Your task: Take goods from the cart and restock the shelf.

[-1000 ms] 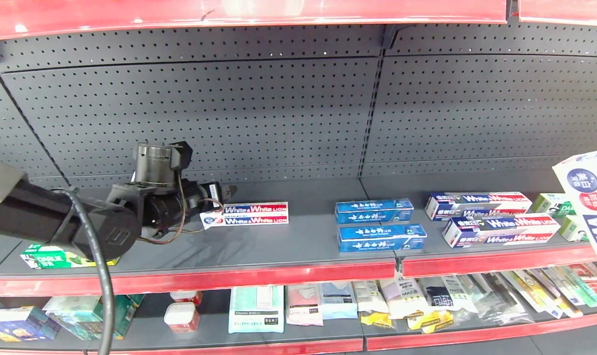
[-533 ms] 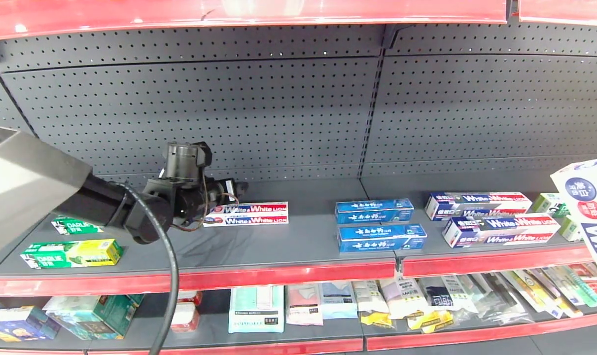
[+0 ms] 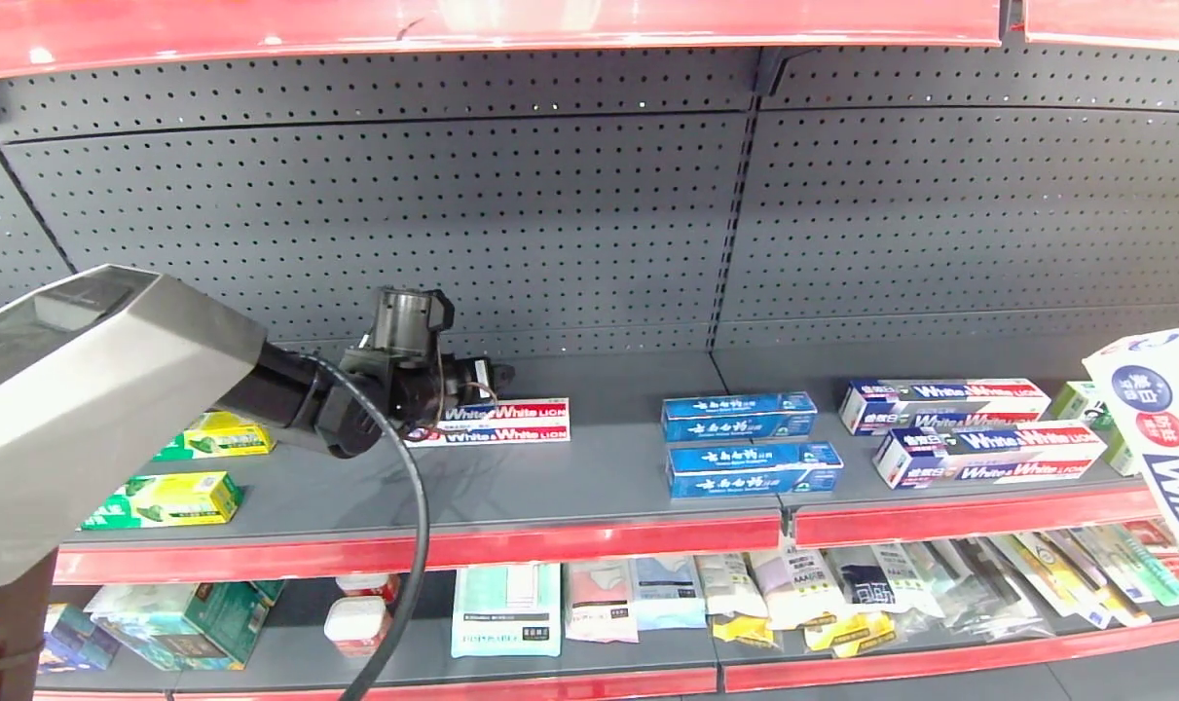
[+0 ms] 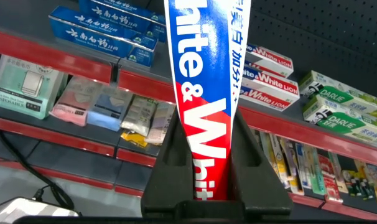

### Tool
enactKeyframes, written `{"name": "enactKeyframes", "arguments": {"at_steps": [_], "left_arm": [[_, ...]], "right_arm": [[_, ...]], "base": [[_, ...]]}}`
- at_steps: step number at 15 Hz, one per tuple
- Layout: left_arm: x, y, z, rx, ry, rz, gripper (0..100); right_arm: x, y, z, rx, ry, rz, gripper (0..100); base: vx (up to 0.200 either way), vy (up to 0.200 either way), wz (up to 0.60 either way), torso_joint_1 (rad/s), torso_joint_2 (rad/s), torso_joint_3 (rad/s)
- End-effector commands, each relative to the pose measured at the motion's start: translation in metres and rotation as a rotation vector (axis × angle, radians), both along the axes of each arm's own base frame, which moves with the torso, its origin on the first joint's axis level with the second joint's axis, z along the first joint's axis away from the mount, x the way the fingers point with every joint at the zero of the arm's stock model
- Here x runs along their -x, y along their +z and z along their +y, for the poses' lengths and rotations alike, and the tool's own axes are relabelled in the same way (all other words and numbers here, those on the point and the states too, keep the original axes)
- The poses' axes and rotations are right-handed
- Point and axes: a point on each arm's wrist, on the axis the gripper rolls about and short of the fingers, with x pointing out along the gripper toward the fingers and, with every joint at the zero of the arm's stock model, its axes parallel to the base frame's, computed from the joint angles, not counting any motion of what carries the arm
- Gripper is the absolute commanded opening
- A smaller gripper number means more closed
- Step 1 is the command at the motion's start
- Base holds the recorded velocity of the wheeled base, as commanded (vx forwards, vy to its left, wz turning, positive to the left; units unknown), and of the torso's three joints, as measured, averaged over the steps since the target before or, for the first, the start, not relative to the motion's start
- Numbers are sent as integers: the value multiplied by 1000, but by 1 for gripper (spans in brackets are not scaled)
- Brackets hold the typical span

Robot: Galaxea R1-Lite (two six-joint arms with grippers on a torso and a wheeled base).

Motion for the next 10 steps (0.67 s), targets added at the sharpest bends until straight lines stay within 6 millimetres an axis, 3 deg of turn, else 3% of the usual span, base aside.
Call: {"name": "enactKeyframes", "arguments": {"at_steps": [1,10], "left_arm": [[-2,-2,-7,-8,-15,22,100],[-27,-5,-19,-88,30,28,100]], "right_arm": [[2,-3,0,0,1,0,0],[4,-6,0,0,1,1,0]], "base": [[0,0,0,0,0,0],[0,0,0,0,0,0]]}}
